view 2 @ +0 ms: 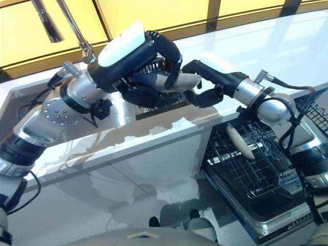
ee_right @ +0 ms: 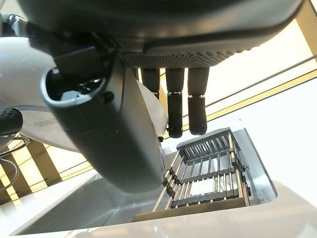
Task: Pick up plates and place into dishwasher.
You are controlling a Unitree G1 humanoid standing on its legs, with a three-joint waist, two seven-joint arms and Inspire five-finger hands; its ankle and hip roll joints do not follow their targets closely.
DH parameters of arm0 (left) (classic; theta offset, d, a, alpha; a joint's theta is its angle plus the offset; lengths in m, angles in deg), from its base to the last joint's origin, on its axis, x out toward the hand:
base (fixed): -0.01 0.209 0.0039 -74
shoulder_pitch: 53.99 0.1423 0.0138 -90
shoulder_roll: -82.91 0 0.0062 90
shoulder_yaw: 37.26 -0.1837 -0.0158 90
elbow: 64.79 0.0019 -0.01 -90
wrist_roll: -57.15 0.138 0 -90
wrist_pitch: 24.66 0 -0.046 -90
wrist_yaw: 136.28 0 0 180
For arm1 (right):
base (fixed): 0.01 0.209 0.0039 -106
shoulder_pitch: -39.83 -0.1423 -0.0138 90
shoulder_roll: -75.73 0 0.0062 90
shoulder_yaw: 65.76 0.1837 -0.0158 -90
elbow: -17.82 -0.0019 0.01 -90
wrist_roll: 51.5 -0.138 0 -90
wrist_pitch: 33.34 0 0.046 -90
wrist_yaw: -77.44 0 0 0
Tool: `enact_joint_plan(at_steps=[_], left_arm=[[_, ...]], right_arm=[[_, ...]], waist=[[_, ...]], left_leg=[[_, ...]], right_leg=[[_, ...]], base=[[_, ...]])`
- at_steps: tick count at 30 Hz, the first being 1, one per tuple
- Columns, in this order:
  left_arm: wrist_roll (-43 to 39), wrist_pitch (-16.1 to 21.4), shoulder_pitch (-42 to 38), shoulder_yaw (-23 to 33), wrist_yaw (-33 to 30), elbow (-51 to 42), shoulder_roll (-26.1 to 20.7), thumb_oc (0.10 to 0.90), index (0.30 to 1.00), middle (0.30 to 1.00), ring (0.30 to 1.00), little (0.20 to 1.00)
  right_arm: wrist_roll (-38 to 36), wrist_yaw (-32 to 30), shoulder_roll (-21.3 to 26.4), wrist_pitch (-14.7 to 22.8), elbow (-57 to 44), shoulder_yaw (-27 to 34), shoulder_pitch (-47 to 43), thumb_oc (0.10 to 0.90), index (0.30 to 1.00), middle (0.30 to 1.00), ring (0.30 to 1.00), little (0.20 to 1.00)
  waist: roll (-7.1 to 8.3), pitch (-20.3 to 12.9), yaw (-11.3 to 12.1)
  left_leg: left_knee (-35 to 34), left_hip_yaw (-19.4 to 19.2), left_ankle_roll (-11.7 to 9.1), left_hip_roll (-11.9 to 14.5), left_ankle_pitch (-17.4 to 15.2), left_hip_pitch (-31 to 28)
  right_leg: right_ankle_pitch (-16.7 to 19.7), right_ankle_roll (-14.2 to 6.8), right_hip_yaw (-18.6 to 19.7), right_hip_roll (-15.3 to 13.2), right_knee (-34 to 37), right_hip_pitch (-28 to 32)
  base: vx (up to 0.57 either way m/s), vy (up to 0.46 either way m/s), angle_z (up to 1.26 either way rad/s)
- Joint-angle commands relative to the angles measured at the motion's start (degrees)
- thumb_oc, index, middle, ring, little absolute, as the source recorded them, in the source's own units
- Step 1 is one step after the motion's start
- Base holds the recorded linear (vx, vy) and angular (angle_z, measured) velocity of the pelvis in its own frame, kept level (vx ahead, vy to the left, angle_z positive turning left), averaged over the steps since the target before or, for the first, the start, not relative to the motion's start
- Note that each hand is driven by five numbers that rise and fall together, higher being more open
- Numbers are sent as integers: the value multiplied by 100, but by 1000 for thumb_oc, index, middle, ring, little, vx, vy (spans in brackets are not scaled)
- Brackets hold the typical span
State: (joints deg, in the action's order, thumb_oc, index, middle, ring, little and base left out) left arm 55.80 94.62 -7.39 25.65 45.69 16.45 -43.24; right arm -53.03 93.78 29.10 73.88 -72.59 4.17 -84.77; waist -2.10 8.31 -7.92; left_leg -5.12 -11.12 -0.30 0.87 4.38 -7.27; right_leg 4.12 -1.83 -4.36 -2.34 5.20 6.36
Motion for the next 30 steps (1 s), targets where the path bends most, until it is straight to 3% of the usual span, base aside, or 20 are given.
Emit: enact_joint_plan(at_steps=[1, 8, 9, 10, 11, 30], left_arm=[[-509, 208, -823, 174, -253, 185, 268, 100, 300, 300, 300, 200], [-434, 166, -814, 189, -306, 230, 216, 100, 300, 300, 300, 200], [-412, 145, -796, 208, -371, 232, 187, 303, 474, 474, 474, 403], [-406, 141, -792, 209, -385, 230, 184, 413, 568, 568, 568, 513], [-368, 69, -721, 291, -339, 260, 154, 800, 900, 900, 900, 900], [-664, 112, 363, 1140, -255, 433, -289, 800, 900, 900, 900, 900]], right_arm=[[-342, -397, -307, 243, -41, 443, -726, 100, 300, 300, 300, 200], [-296, -476, -304, 247, 4, 491, -688, 100, 300, 300, 300, 200], [-291, -478, -288, 243, 5, 518, -658, 100, 300, 300, 300, 200], [-289, -479, -286, 243, 3, 525, -650, 100, 300, 300, 300, 200], [-244, -480, -275, 250, 4, 608, -568, 100, 300, 300, 300, 200], [-17, -938, 17, 461, 252, 1782, 677, 100, 300, 300, 300, 200]], waist=[[191, -564, 54], [185, -562, 49], [182, -562, 49], [183, -562, 49], [178, -550, 43], [177, -520, 32]], left_leg=[[12, 368, 79, -253, -617, -231], [12, 359, 76, -253, -615, -235], [12, 361, 77, -253, -617, -237], [12, 362, 77, -253, -617, -238], [12, 354, 78, -249, -616, -241], [12, 329, 79, -230, -613, -243]], right_leg=[[-444, -247, -88, 371, -339, -11], [-434, -255, -72, 369, -339, -13], [-432, -256, -71, 368, -336, -11], [-432, -257, -71, 368, -335, -10], [-430, -257, -62, 367, -335, -10], [-420, -264, -55, 364, -360, -33]], base=[[0, 0, 0], [0, 0, 0], [0, 0, 0], [0, 0, 0], [0, 0, 0], [0, 0, 0]])
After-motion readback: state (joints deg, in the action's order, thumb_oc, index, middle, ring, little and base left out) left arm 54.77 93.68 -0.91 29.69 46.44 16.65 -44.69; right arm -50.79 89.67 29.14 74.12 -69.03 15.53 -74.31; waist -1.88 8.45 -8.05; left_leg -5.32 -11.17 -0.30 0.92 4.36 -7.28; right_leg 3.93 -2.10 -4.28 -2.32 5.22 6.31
